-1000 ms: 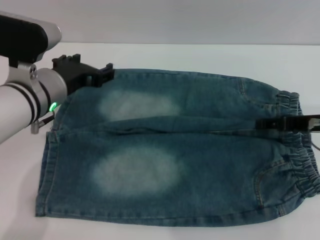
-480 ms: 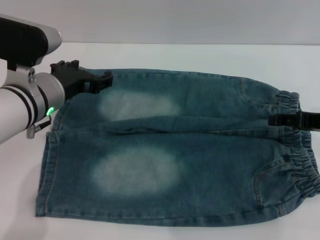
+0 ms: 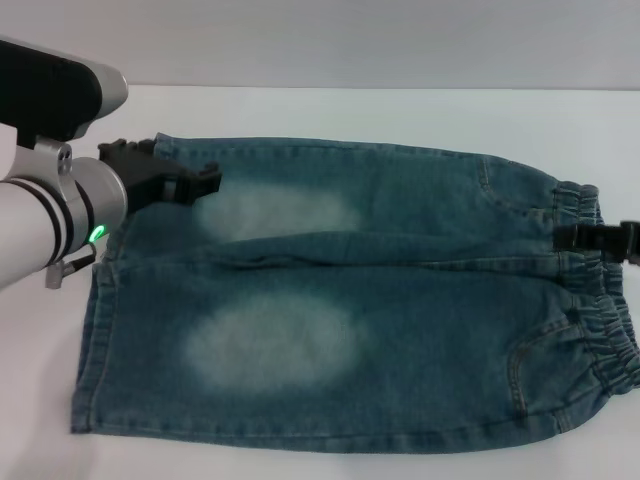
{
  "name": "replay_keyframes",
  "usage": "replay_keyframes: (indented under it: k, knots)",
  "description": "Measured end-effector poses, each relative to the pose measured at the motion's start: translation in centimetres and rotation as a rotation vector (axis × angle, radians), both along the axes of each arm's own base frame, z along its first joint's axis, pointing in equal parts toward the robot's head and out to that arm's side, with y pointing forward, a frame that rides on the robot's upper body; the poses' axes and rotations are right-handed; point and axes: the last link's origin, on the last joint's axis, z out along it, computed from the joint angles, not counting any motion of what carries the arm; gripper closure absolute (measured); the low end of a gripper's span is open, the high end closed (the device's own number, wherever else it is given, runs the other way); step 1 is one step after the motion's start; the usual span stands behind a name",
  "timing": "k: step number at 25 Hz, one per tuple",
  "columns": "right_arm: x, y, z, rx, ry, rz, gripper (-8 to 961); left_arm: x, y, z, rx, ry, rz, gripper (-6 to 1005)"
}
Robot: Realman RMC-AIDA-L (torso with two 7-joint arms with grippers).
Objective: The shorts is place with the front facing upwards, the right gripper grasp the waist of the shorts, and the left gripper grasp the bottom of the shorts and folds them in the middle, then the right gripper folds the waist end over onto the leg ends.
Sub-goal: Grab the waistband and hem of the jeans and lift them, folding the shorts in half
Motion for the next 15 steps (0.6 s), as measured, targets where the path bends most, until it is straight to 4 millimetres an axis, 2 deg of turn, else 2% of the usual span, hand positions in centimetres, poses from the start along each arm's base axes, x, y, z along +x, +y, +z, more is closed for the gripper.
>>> replay_keyframes:
  k: [3,5,8,15]
  knots:
    - [0.4,-0.8,-0.2,-0.021,0.002,-0.016,169,0.2,-0.4,0.2,-0.031,0.035,0.025,196]
    - [0.9,-1.3,-0.3,-0.031,-0.006,-0.029,169,1.3,-1.5,1.2,-0.073,0.071,0.074,196]
    - [1.4,-2.0,-0.3,-0.065,-0.039,-0.047,169,1.7,-2.3,1.8,-0.111,0.094,0.120,197]
    - [1.7,-3.3,0.7,-0.086,-0.067,-0.064,169,1.7,-4.3,1.8,-0.244,0.199,0.285,198]
